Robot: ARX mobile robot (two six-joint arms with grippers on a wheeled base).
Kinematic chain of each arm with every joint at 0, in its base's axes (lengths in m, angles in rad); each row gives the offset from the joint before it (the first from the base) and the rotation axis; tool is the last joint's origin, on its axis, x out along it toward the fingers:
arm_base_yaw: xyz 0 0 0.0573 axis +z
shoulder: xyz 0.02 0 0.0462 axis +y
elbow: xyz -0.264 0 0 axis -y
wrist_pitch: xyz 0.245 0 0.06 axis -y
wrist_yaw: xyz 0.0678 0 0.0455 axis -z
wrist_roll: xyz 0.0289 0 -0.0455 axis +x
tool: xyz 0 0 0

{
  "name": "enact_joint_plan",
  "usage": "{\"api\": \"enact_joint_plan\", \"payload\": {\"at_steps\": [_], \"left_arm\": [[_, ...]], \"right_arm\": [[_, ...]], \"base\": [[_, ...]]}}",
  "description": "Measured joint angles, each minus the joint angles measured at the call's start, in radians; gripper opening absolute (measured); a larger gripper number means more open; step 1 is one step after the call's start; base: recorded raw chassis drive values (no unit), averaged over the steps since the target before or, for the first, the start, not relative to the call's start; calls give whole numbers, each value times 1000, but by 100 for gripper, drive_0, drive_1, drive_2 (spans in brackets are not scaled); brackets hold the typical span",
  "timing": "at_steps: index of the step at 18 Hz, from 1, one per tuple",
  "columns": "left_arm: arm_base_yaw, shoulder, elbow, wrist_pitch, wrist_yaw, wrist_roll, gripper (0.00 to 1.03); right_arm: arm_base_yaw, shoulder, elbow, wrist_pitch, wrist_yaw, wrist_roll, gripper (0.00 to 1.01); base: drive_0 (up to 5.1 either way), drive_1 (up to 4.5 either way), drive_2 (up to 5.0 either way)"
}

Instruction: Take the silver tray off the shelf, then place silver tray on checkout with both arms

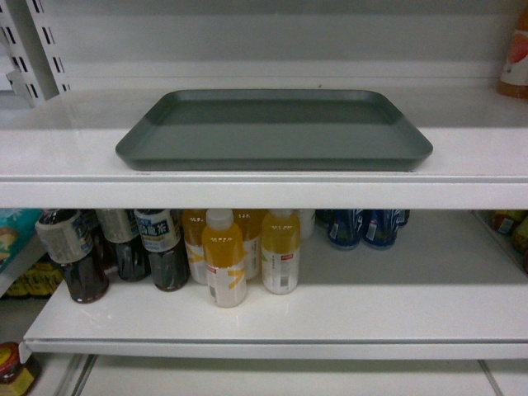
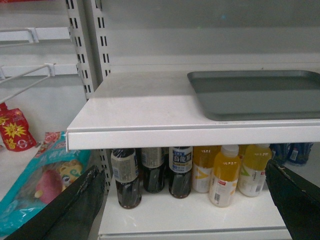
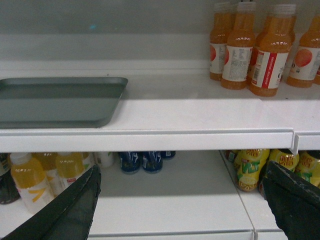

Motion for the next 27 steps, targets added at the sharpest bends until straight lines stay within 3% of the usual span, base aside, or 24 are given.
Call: {"api": "enact_joint_plan", "payload": {"at_steps": [7, 27], "left_arm": [[0, 0, 0, 0, 0, 0, 98], [0, 0, 0, 0, 0, 0, 98]], "right_arm": [[0, 0, 0, -3, 0, 0, 98], [1, 0, 0, 1, 0, 0, 98]], "base": [[11, 445, -422], [0, 0, 0]]}}
